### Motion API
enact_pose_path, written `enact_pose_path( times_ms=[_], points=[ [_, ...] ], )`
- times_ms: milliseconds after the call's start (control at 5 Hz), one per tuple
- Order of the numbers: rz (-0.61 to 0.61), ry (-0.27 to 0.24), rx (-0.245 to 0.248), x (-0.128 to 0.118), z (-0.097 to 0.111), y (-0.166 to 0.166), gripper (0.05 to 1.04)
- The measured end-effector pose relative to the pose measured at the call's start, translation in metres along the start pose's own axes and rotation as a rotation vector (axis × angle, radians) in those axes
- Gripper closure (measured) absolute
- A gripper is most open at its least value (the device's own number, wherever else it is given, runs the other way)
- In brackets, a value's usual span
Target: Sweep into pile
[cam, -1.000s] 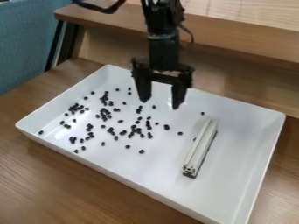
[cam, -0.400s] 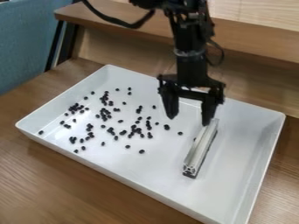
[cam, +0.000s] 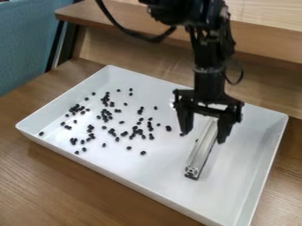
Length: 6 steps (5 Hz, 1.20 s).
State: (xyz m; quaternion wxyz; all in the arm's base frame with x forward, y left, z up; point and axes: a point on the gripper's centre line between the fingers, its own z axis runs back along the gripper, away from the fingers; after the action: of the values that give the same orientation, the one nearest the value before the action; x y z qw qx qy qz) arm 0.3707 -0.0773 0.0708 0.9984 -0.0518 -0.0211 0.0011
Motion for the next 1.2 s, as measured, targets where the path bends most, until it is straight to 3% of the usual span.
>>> enact_pose_path(
  times_ms=[600, 800, 1200],
  points=[
    [-0.002, 0.050, 0.049, -0.002, -0.020, -0.001, 0.085],
    [0.007, 0.065, 0.062, -0.003, -0.031, 0.002, 0.127],
    [0.027, 0.027, 0.072, -0.004, -0.042, 0.004, 0.666]
  ],
)
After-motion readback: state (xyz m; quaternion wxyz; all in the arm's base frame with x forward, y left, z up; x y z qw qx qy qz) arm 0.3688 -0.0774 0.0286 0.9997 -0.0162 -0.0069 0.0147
